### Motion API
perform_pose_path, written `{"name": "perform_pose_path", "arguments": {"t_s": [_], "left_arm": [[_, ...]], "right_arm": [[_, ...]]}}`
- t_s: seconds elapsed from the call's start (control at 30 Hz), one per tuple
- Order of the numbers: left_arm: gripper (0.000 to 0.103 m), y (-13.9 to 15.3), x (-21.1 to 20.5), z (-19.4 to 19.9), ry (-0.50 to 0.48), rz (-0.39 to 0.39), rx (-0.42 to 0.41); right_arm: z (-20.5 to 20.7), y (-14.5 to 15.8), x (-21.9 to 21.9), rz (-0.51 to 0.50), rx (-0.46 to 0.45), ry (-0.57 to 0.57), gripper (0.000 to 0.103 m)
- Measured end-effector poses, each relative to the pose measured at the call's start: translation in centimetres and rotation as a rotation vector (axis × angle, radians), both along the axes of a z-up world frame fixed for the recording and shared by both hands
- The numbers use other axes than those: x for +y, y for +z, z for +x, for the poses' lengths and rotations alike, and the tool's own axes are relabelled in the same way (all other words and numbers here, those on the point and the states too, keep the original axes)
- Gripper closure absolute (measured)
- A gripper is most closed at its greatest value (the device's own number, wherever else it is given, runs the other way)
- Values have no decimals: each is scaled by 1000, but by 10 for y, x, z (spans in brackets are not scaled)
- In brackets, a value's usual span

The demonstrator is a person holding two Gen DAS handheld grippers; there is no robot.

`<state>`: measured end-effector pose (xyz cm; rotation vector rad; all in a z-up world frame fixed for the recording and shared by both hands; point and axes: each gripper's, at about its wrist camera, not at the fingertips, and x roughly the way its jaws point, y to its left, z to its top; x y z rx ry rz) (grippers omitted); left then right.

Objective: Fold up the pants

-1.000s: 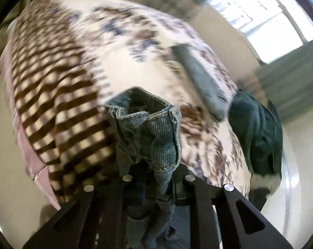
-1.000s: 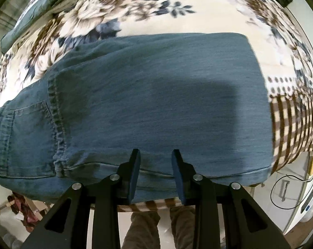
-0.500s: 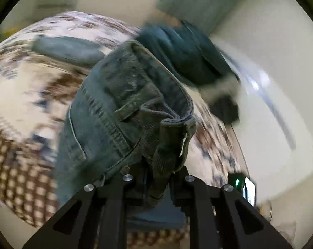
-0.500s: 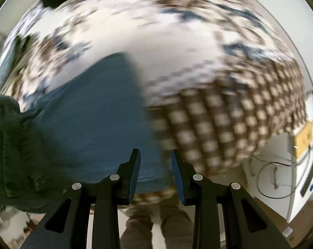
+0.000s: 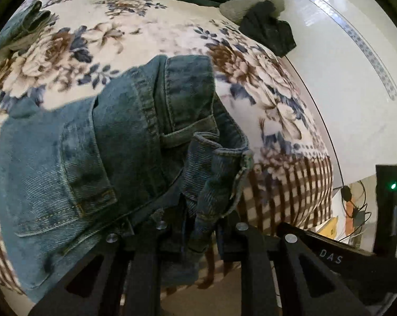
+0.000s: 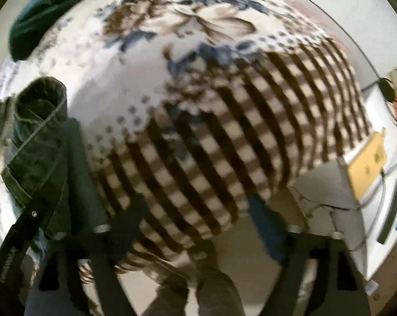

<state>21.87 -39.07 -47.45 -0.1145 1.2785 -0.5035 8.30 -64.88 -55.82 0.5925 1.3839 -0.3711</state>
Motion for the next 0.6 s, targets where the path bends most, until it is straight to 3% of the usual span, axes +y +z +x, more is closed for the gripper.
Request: {"name": "perform_pose_path", "arguments": {"t_s": [0.03, 0.17, 0.3, 0.37, 0.47, 0.6], "left_arm": [[80, 10, 0, 3, 7, 8, 12], [25, 50, 15, 1, 34, -102, -4], [25, 91, 56, 9, 146, -154, -47], [25, 96, 90, 20, 222, -132, -62], [25, 85, 138, 36, 330, -44, -76], [25, 44, 205, 58, 452, 61, -10]], "right_arm": [[5, 2, -1, 23, -21, 3, 6], [28, 23, -1, 101, -128, 11, 0], [57, 40, 7, 173, -218, 37, 0], [72, 42, 18, 192, -236, 81, 0], [96, 38, 37, 234, -240, 144, 0], [129, -9, 55, 258, -126, 240, 0]]}}
